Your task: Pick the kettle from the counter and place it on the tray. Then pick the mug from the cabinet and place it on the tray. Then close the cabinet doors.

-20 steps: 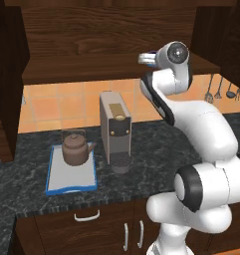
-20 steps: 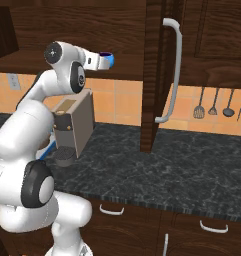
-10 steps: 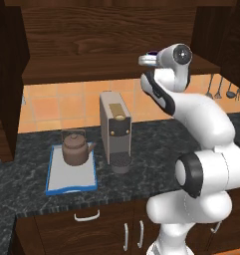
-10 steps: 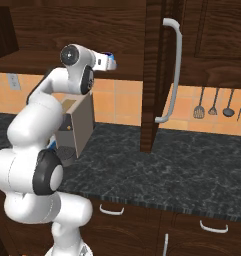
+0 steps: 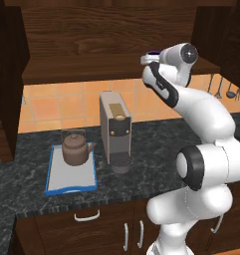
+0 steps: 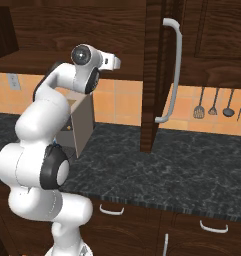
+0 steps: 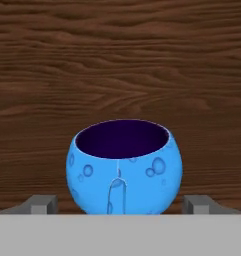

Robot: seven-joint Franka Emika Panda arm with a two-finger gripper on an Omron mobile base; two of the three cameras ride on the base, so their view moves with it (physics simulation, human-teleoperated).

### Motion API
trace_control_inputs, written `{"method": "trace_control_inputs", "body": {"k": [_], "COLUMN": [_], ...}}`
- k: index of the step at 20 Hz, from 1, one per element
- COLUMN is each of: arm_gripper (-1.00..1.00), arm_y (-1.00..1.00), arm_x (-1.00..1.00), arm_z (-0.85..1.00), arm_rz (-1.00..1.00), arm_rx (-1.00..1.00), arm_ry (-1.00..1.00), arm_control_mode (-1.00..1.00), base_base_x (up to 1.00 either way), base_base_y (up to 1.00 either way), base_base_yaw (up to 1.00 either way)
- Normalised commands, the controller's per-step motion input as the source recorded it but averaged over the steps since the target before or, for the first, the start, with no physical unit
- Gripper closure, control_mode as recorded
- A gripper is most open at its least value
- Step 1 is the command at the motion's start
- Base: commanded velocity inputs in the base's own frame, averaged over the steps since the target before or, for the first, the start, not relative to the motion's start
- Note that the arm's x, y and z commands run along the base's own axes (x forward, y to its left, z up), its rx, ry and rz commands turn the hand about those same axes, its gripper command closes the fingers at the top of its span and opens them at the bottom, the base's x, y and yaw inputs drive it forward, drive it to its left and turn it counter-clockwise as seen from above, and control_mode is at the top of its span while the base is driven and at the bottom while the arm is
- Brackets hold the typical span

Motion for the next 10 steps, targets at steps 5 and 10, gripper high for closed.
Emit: {"method": "trace_control_inputs", "body": {"k": [5, 10], "arm_gripper": [1.0, 1.0], "arm_y": [-0.02, 0.0], "arm_x": [0.0, 0.0], "arm_z": [0.0, 0.0], "arm_rz": [0.02, 0.0], "arm_rx": [0.0, 0.0], "arm_ry": [-0.02, 0.0], "arm_control_mode": [-1.0, -1.0], "base_base_x": [0.0, 0.0], "base_base_y": [0.0, 0.0], "base_base_yaw": [0.0, 0.0]}}
